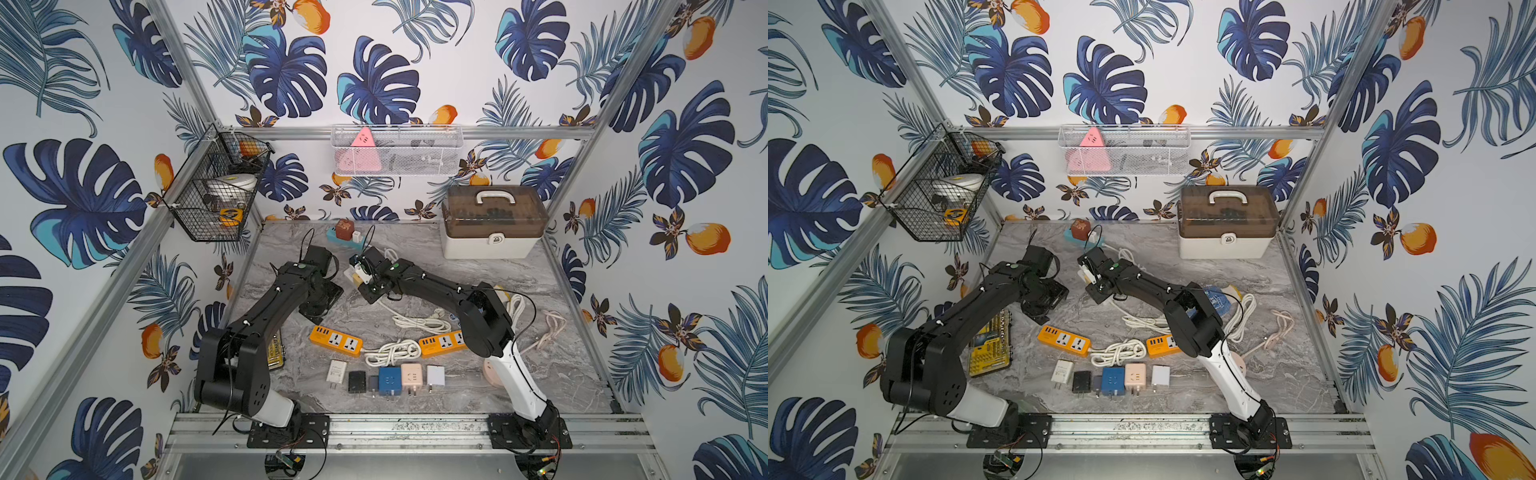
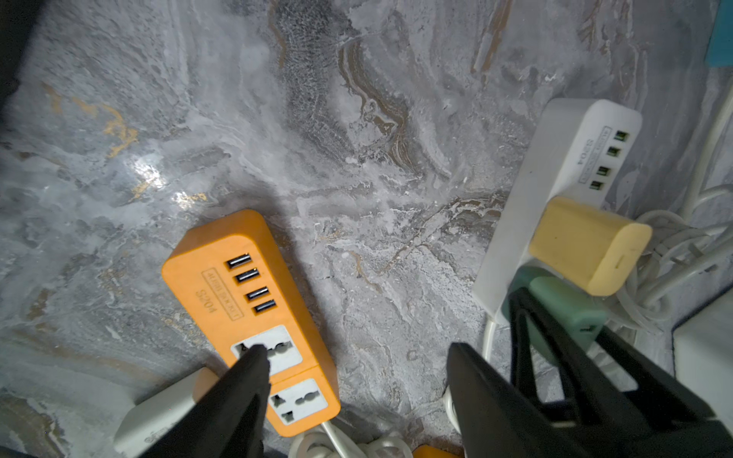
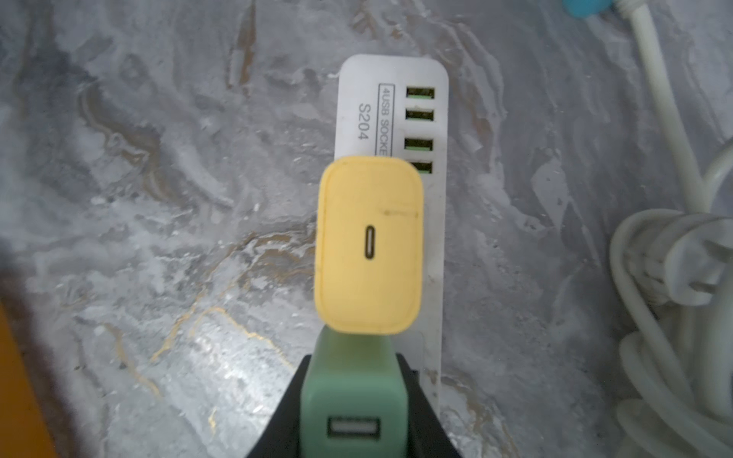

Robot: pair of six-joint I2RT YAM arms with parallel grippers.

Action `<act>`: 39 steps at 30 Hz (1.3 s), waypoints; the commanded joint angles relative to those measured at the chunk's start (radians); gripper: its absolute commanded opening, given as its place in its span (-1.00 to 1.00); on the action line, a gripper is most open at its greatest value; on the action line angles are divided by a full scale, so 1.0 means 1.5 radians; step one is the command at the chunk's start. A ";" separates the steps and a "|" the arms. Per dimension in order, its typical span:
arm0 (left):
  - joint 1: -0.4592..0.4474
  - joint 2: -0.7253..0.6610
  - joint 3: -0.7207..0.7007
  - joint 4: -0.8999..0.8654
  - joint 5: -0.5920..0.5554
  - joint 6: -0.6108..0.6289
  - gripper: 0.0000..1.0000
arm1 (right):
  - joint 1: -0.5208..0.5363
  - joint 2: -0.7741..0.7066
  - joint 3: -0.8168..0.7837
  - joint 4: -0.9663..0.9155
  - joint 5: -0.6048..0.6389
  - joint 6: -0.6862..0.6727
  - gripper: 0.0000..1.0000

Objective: Pull the plug off the socket
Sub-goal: Move the socket to the center of the board.

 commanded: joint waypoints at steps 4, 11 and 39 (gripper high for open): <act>0.024 0.024 0.028 -0.041 -0.014 -0.023 0.68 | 0.058 -0.040 -0.056 0.002 -0.046 -0.057 -0.82; 0.098 0.084 0.060 -0.067 0.001 -0.025 0.80 | 0.121 -0.083 -0.140 0.037 -0.060 -0.069 -0.83; 0.171 0.172 0.008 0.001 0.080 -0.009 0.78 | 0.155 -0.039 -0.105 0.067 -0.069 -0.062 -0.82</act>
